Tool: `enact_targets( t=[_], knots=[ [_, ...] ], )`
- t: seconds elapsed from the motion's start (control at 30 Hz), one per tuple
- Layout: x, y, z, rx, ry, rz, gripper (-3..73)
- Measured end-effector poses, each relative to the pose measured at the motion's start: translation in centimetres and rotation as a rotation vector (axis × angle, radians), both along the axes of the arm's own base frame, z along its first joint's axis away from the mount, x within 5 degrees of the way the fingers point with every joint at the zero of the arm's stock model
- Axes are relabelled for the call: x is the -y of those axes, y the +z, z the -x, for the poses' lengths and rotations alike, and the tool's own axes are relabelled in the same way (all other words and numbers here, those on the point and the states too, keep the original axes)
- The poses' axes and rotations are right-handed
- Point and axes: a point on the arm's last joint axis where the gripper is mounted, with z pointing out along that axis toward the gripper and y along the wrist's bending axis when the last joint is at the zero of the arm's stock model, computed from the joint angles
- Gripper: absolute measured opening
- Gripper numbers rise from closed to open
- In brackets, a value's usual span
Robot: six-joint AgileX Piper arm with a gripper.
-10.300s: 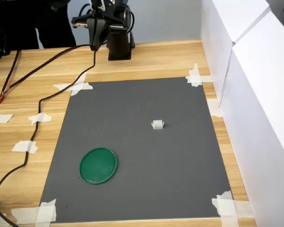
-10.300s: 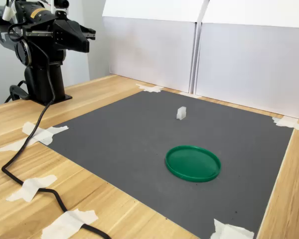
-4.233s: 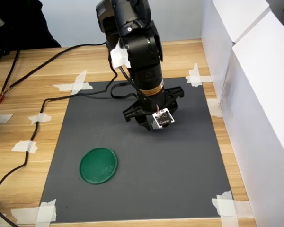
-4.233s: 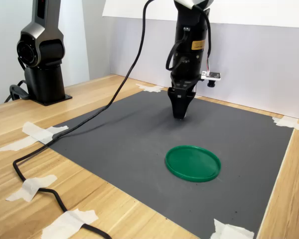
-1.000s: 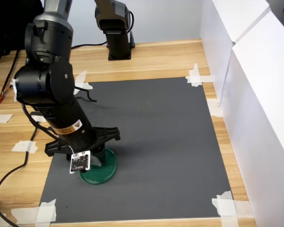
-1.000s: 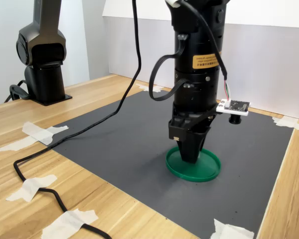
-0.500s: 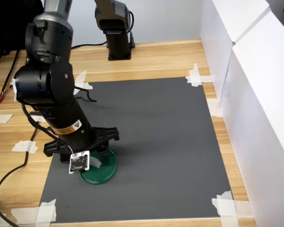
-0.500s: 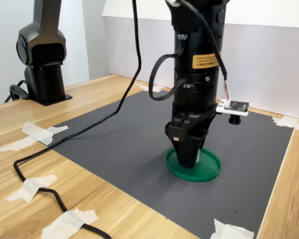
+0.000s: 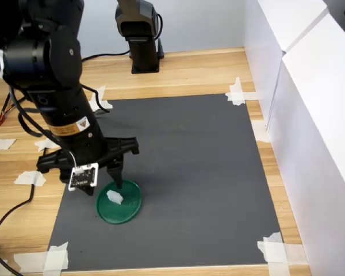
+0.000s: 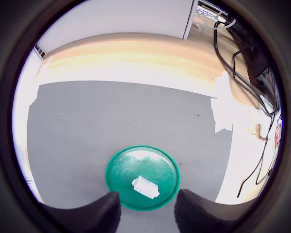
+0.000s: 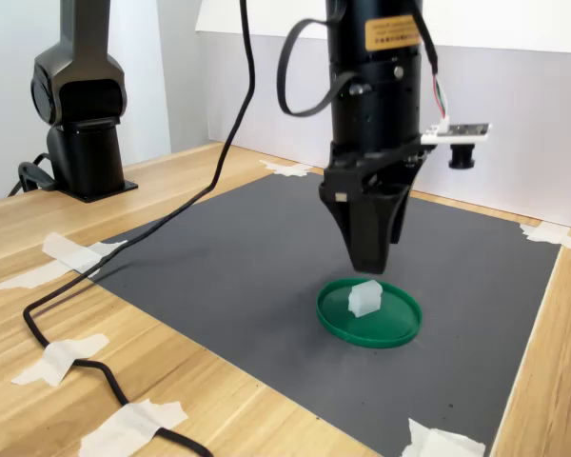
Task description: Grasp a white terminal and put it on the green lid.
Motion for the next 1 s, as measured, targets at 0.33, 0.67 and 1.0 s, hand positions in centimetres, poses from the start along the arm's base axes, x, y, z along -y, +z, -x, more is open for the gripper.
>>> enact_targets(
  t=[0.33,0.67,1.0],
  knots=[
    [-0.4,7.8,4.0,0.234,-0.087,-0.036,0.7],
    [-0.7,9.8,14.7,0.634,-0.113,0.004,-1.6],
    [-1.4,5.1,25.7,0.939,-0.117,0.013,-1.6]
  ],
)
